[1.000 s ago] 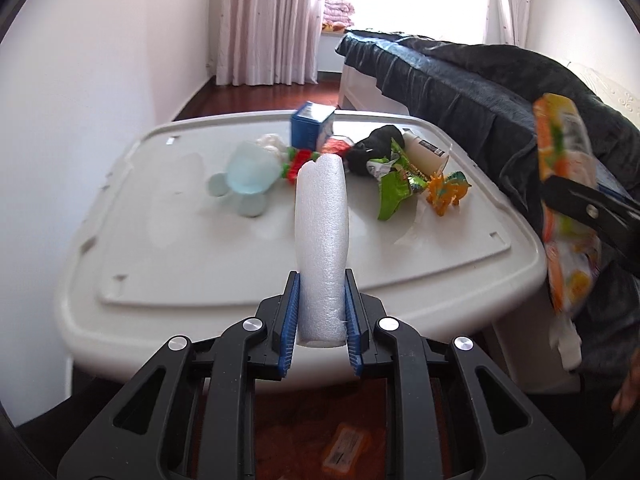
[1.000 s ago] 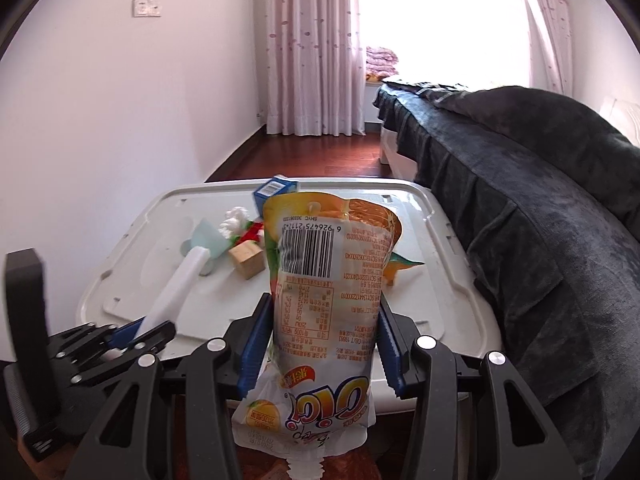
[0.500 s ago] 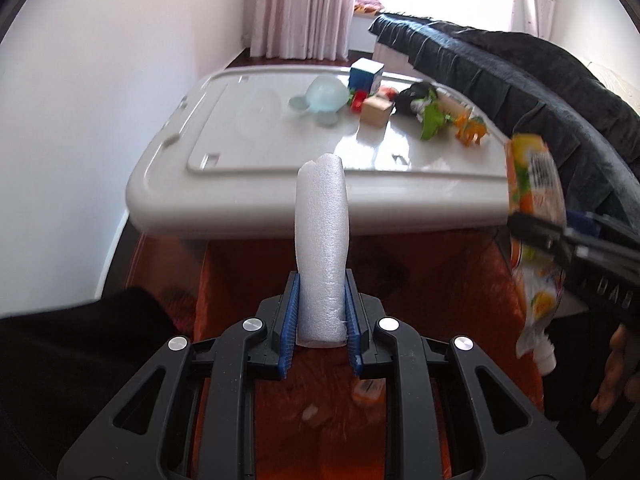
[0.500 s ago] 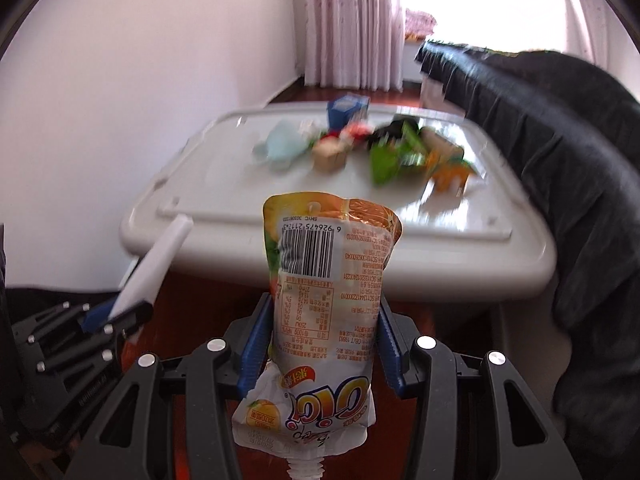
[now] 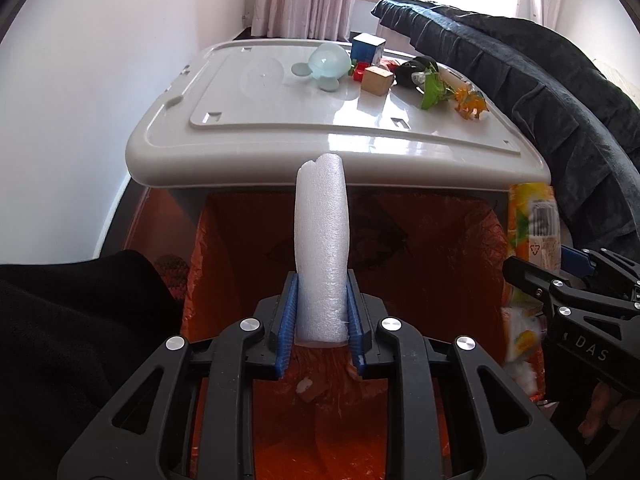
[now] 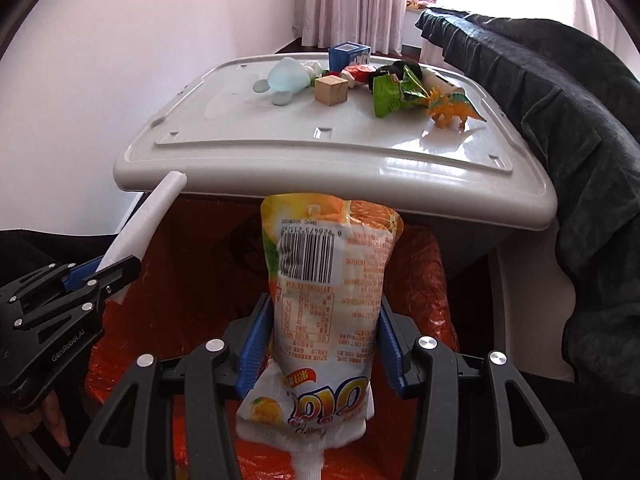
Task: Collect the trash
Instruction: 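Carry pouch and foam roll over the bin and open both grippers, then grasp the green snack bag with the right gripper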
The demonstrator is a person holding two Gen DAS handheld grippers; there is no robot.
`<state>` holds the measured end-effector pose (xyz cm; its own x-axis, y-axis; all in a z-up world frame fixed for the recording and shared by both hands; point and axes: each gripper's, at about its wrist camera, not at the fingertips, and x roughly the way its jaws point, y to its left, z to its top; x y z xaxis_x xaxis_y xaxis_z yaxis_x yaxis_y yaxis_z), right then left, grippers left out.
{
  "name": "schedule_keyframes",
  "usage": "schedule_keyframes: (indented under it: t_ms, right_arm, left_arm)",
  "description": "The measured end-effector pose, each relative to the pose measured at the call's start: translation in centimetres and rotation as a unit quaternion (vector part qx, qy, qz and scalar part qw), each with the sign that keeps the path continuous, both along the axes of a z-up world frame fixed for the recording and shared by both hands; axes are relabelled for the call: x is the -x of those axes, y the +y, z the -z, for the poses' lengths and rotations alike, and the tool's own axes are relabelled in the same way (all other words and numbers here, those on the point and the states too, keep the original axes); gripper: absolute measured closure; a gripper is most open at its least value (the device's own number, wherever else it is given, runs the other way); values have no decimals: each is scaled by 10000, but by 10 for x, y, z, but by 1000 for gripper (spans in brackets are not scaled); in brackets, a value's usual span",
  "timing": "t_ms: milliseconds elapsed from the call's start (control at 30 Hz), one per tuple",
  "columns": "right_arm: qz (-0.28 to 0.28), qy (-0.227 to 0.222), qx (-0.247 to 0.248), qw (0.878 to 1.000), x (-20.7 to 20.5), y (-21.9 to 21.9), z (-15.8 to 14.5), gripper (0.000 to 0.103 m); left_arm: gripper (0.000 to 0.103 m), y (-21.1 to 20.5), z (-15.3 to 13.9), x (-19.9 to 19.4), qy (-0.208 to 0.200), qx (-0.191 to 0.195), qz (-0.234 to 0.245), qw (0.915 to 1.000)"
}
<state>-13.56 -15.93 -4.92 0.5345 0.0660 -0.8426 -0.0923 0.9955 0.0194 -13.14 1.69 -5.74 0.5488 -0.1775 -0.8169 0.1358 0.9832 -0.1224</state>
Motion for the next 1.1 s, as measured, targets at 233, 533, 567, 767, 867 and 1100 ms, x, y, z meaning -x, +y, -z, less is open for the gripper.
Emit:
schedule_keyframes:
  t_ms: [233, 533, 567, 767, 867, 1100]
  right_arm:
    - [235, -160, -223, 9993, 0, -7, -10, 23]
    - [302, -441, -130, 9985, -7, -14, -18, 19]
    - [304, -488, -82, 9983, -10, -15, -21, 19]
    - [401, -718, -37, 9966, -32, -28, -39, 18]
    - [528, -835, -7, 9951, -51, -39, -49, 18]
    - [587, -1112, -202, 9919, -109, -50, -66, 18]
  left_arm:
    - [20, 6, -10, 4, -243, 13, -462, 9986]
    - [14, 3, -24, -2, -595, -91, -374, 9975]
    - [14, 2, -24, -2, -627, -90, -358, 9973]
    - [14, -4, -29, -10, -756, -104, -217, 9968]
    - [14, -9, -32, -17, -821, -137, -139, 9964]
    - [14, -16, -40, -49, -940, 5, -150, 9955]
